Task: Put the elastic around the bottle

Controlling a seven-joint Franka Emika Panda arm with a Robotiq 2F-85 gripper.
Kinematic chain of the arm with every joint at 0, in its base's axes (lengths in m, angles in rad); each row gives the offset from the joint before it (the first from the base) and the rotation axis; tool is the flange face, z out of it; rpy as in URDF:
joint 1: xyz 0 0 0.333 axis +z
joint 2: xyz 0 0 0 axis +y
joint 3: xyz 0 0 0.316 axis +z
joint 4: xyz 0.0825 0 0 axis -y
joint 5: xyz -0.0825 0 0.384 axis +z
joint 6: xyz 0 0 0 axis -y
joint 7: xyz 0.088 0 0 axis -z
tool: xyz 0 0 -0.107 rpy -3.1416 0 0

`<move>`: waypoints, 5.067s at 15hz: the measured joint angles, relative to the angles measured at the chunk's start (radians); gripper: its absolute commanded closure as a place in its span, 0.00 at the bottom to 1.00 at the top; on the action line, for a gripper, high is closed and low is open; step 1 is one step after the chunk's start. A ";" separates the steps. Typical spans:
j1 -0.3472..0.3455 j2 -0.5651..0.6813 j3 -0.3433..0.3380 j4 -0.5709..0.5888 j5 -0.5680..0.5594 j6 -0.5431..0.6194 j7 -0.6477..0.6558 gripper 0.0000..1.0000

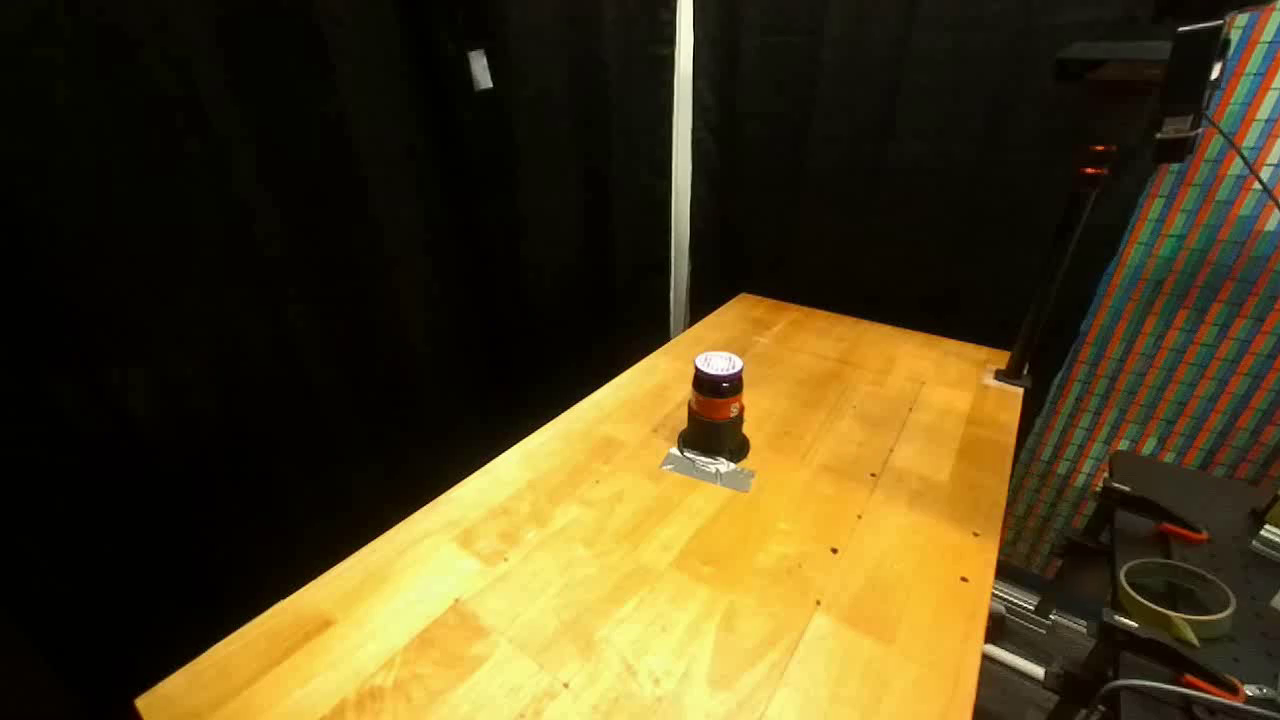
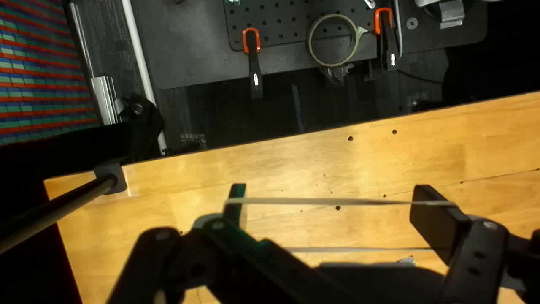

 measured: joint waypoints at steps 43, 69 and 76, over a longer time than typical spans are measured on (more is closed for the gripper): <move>0.219 1.289 0.137 0.773 -0.072 0.687 0.275 0.00; 0.221 1.234 0.101 0.630 0.032 0.594 0.323 0.44; 0.213 1.128 0.101 0.467 0.032 0.718 0.315 0.88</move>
